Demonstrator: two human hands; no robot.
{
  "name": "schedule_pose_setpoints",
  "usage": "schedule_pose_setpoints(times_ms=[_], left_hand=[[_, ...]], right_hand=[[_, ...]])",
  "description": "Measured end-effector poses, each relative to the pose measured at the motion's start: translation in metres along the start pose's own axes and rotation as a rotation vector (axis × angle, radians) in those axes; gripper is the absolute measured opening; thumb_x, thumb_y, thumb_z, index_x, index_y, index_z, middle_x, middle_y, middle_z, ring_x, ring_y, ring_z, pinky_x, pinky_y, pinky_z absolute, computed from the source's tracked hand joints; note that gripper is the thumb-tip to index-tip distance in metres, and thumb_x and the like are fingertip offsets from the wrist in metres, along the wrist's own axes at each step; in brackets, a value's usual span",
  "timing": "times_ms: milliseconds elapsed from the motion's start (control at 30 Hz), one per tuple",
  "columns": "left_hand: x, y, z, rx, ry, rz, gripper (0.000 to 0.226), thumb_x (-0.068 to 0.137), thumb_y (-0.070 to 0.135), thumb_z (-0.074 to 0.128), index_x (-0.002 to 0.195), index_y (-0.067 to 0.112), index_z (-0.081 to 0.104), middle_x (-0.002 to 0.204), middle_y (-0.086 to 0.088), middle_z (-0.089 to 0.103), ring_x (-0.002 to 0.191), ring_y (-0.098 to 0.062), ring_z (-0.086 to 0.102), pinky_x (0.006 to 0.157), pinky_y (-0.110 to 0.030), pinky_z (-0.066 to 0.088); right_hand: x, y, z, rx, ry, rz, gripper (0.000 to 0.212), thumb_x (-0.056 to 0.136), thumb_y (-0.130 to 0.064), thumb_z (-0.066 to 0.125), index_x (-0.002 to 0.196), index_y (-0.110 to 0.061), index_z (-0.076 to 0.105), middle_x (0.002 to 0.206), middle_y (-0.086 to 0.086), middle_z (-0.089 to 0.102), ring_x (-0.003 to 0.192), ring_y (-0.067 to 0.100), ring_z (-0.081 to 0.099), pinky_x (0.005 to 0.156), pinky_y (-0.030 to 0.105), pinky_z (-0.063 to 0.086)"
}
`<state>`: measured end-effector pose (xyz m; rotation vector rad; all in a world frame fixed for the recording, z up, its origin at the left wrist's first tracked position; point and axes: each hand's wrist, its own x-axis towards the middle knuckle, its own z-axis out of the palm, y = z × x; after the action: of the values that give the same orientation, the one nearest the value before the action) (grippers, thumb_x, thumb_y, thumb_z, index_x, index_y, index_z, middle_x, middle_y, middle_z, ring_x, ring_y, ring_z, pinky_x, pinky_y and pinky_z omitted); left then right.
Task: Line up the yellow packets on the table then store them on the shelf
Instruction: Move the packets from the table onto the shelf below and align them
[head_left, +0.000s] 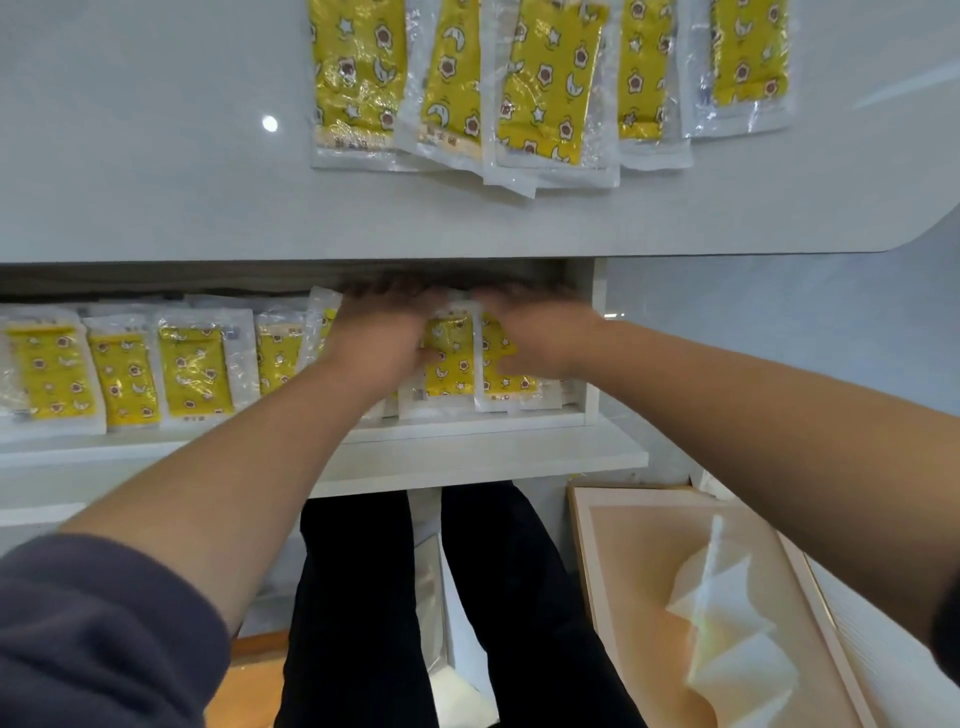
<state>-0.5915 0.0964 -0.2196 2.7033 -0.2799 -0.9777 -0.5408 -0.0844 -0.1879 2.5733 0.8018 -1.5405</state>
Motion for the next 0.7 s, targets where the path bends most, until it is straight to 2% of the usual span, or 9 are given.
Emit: schedule_pose_setpoints(times_ms=[67, 133, 233, 300, 367, 433, 500, 700], left_hand=[[-0.003, 0.000, 0.001, 0.024, 0.022, 0.028, 0.069, 0.077, 0.047, 0.072, 0.138, 0.033, 0.044, 0.138, -0.002, 0.050, 0.126, -0.030, 0.044, 0.103, -0.044, 0.036], [-0.006, -0.010, -0.002, 0.015, 0.001, 0.049, 0.082, 0.073, 0.053, 0.073, 0.144, 0.034, 0.035, 0.144, -0.003, 0.043, 0.131, -0.030, 0.039, 0.108, -0.046, 0.031], [-0.016, -0.040, -0.006, 0.033, -0.119, 0.037, 0.105, 0.069, 0.062, 0.072, 0.152, 0.032, 0.014, 0.158, -0.003, 0.020, 0.144, -0.028, 0.020, 0.118, -0.050, 0.014], [-0.024, -0.061, -0.007, 0.081, -0.190, 0.050, 0.114, 0.068, 0.065, 0.071, 0.153, 0.033, 0.003, 0.161, -0.001, 0.007, 0.148, -0.022, 0.008, 0.119, -0.053, 0.005], [-0.029, -0.076, -0.006, 0.136, -0.211, 0.071, 0.121, 0.065, 0.066, 0.073, 0.153, 0.031, -0.004, 0.162, -0.001, 0.004, 0.149, -0.020, 0.005, 0.119, -0.052, 0.003], [-0.030, -0.080, -0.005, 0.204, -0.212, 0.076, 0.121, 0.066, 0.063, 0.074, 0.153, 0.026, -0.001, 0.162, -0.003, 0.007, 0.148, -0.022, 0.010, 0.119, -0.052, 0.006], [-0.032, -0.074, -0.003, 0.267, -0.194, 0.044, 0.114, 0.070, 0.061, 0.072, 0.153, 0.020, 0.007, 0.160, -0.006, 0.014, 0.147, -0.024, 0.017, 0.118, -0.054, 0.009], [-0.038, -0.062, 0.004, 0.254, -0.156, -0.062, 0.110, 0.070, 0.065, 0.068, 0.152, 0.015, 0.013, 0.158, -0.007, 0.018, 0.146, -0.024, 0.018, 0.114, -0.060, 0.005]], right_hand=[[0.002, 0.002, 0.009, -0.067, 0.037, 0.000, 0.077, 0.084, -0.030, 0.064, 0.148, -0.033, 0.021, 0.150, 0.002, 0.036, 0.133, 0.028, 0.039, 0.105, 0.044, 0.036], [0.003, 0.006, 0.011, -0.066, 0.046, 0.056, 0.079, 0.083, -0.027, 0.066, 0.148, -0.035, 0.021, 0.148, 0.002, 0.037, 0.134, 0.029, 0.038, 0.106, 0.045, 0.035], [0.006, 0.004, 0.011, -0.024, 0.040, 0.100, 0.090, 0.081, -0.026, 0.068, 0.151, -0.036, 0.011, 0.155, 0.002, 0.028, 0.140, 0.030, 0.029, 0.112, 0.049, 0.026], [0.010, -0.005, 0.009, -0.013, 0.045, 0.038, 0.102, 0.080, -0.038, 0.072, 0.152, -0.036, 0.001, 0.161, -0.001, 0.013, 0.146, 0.029, 0.018, 0.115, 0.052, 0.018], [0.015, -0.016, 0.007, 0.010, 0.040, -0.012, 0.111, 0.075, -0.054, 0.072, 0.153, -0.033, -0.004, 0.162, -0.002, 0.006, 0.147, 0.027, 0.013, 0.116, 0.053, 0.012], [0.022, -0.028, 0.008, 0.015, 0.049, -0.010, 0.115, 0.073, -0.060, 0.071, 0.154, -0.029, -0.003, 0.162, -0.001, 0.006, 0.148, 0.026, 0.012, 0.117, 0.053, 0.010], [0.028, -0.038, 0.012, -0.010, 0.065, 0.003, 0.113, 0.072, -0.059, 0.072, 0.154, -0.026, 0.002, 0.161, 0.001, 0.013, 0.146, 0.027, 0.017, 0.117, 0.052, 0.014], [0.029, -0.040, 0.015, -0.075, 0.090, -0.044, 0.106, 0.074, -0.045, 0.076, 0.153, -0.030, 0.007, 0.158, -0.001, 0.019, 0.142, 0.027, 0.023, 0.114, 0.048, 0.022]])
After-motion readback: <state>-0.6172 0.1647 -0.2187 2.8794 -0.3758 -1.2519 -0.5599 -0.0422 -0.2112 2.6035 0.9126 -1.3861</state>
